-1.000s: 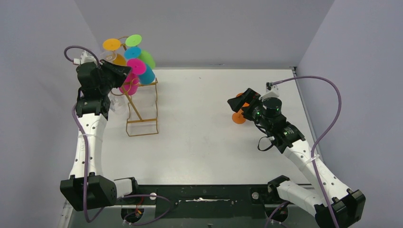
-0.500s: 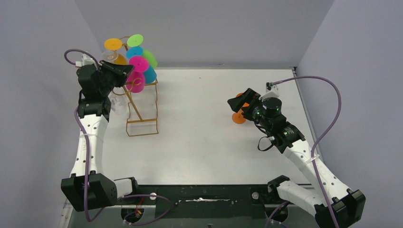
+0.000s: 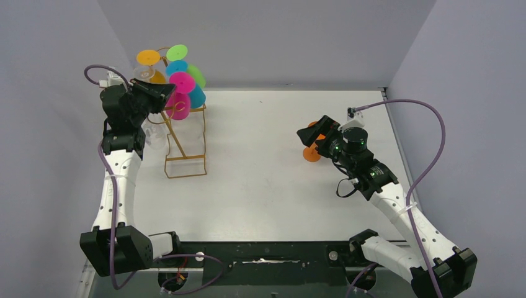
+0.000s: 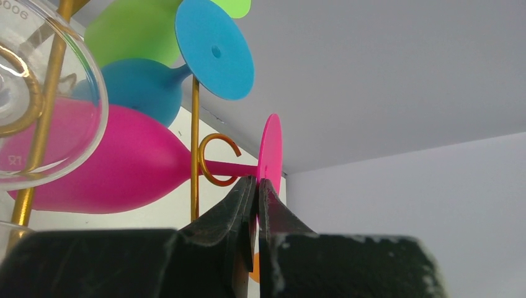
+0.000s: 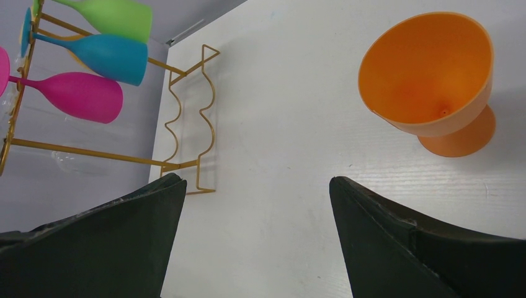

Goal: Take the wine glass off the wine glass rack
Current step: Pick up the wine glass from the wine rack.

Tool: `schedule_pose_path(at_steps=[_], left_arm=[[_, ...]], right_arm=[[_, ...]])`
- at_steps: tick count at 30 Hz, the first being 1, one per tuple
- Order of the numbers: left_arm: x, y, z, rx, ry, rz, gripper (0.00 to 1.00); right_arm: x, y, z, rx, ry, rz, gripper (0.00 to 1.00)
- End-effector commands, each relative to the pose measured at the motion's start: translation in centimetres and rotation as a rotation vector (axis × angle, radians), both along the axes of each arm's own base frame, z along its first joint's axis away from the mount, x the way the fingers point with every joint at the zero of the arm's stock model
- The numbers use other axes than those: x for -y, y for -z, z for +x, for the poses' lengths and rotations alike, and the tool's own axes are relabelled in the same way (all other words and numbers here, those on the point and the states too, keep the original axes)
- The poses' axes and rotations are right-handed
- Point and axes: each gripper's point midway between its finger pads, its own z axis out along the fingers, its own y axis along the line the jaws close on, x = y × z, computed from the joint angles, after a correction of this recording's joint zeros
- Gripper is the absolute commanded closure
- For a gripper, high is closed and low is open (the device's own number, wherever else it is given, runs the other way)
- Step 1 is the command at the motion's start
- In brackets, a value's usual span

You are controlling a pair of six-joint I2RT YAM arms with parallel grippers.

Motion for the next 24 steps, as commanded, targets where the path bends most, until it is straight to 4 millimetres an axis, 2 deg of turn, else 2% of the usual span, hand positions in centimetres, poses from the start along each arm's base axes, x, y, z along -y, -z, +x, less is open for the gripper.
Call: schedule_pose_path(at_steps=[1,13,18,24], left_arm=[[0.5,-2.4,-0.5,0.096,0.031,0.017,1.0],[-0.8,-2.3,0.0,0.083,0.005,0.003,1.0],[-0.5,-2.3,-0.3,0.08,0.019,0.008,1.0],[1.0,-2.7,-1.0,0.096,0.118,0.009,1.0]], right_arm=[[-0.3,-2.9,0.2,0.076,0.001,0.042,0.11],[-0.3,-3.0,0.1,0.078,-0.005,0.042,0.11],[-0.2,-3.1,0.1,0.086,0.001,0.044,0.11],[-0.4,-2.9,0.1,0.075,-0.006,0.048,0.11]])
